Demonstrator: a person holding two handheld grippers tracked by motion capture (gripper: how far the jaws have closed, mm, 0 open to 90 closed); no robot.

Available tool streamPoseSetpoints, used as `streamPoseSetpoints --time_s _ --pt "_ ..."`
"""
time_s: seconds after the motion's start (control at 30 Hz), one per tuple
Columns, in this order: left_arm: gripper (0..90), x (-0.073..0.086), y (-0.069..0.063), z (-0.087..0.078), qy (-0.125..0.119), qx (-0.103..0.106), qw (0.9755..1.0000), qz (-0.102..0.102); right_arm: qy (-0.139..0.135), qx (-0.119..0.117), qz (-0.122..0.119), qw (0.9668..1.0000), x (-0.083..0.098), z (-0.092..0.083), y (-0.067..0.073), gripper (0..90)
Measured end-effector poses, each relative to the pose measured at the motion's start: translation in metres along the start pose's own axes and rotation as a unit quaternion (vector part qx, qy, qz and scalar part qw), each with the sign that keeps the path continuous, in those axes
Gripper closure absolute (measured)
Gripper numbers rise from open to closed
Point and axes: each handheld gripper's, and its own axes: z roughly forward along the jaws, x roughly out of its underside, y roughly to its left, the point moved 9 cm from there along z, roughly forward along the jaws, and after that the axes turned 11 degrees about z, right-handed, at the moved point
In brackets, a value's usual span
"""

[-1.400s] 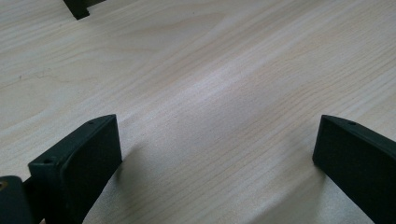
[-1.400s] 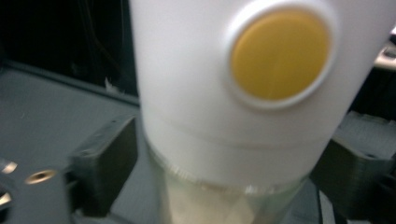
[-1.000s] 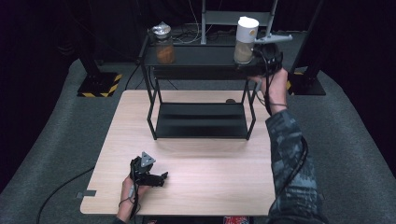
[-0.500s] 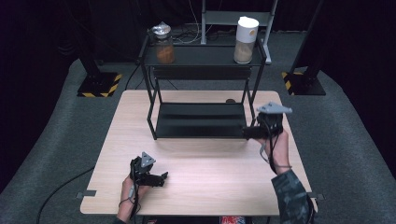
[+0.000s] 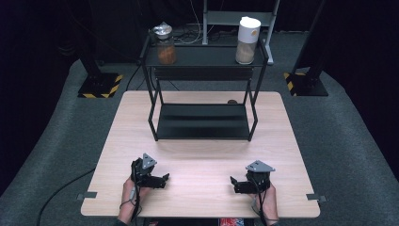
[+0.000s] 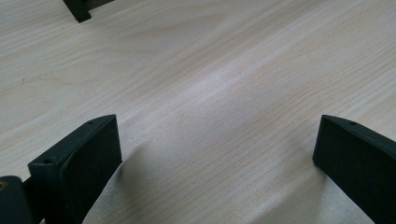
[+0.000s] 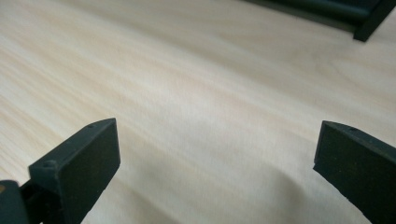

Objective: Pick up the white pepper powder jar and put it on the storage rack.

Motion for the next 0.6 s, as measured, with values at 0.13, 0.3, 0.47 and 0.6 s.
streamPoseSetpoints --time_s 0.13,0.3,0.47,0.6 --pt "0.5 0.0000 -0.0007 -0.0003 0.000 -0.002 1.0000 0.004 0.001 -0.019 0.008 0.9998 0.0014 -0.0015 -0.0023 0.0" --pt "0.4 -0.0001 -0.0019 -0.0002 -0.002 -0.005 1.0000 0.005 0.008 -0.019 0.007 0.9998 -0.0008 0.0009 -0.0033 0.0" --pt "0.5 0.0000 -0.0031 -0.0005 -0.003 -0.008 0.9999 0.009 -0.004 -0.011 0.009 0.9999 0.0011 -0.0007 -0.0024 0.0" --pt "0.5 -0.0004 -0.0046 -0.0006 -0.003 -0.011 0.9999 0.013 -0.009 -0.008 0.011 0.9999 0.0020 -0.0015 -0.0023 0.0"
